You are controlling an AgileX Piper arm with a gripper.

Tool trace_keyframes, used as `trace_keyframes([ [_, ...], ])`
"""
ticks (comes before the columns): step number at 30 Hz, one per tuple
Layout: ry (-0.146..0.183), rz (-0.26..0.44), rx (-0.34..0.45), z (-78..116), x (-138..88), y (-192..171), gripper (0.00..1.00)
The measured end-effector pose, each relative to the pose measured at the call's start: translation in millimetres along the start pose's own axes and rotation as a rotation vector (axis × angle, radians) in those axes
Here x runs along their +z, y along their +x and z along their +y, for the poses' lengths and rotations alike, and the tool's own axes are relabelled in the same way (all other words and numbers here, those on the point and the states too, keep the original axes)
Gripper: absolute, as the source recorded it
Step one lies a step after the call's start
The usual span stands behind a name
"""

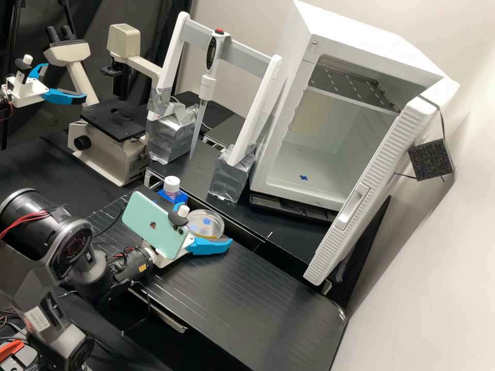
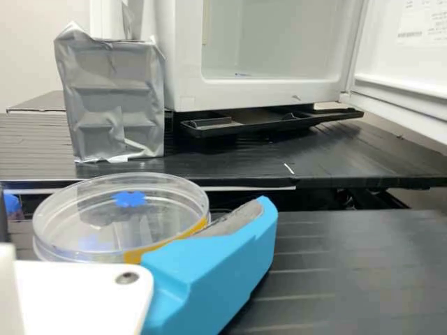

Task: Move the petri dish to the incubator

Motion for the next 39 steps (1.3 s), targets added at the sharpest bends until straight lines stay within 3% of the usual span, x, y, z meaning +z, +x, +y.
trace_keyframes([
  [9, -0.039, 0.016, -0.020, 4.2, 6.0, 1.4, 0.00],
  [14, -0.018, 0.017, -0.021, 6.5, 8.5, 1.5, 0.00],
  [26, -0.021, 0.028, -0.032, 6.9, 9.0, 1.5, 0.00],
  [39, 0.009, 0.028, -0.034, 7.7, 9.9, 1.4, 0.00],
])
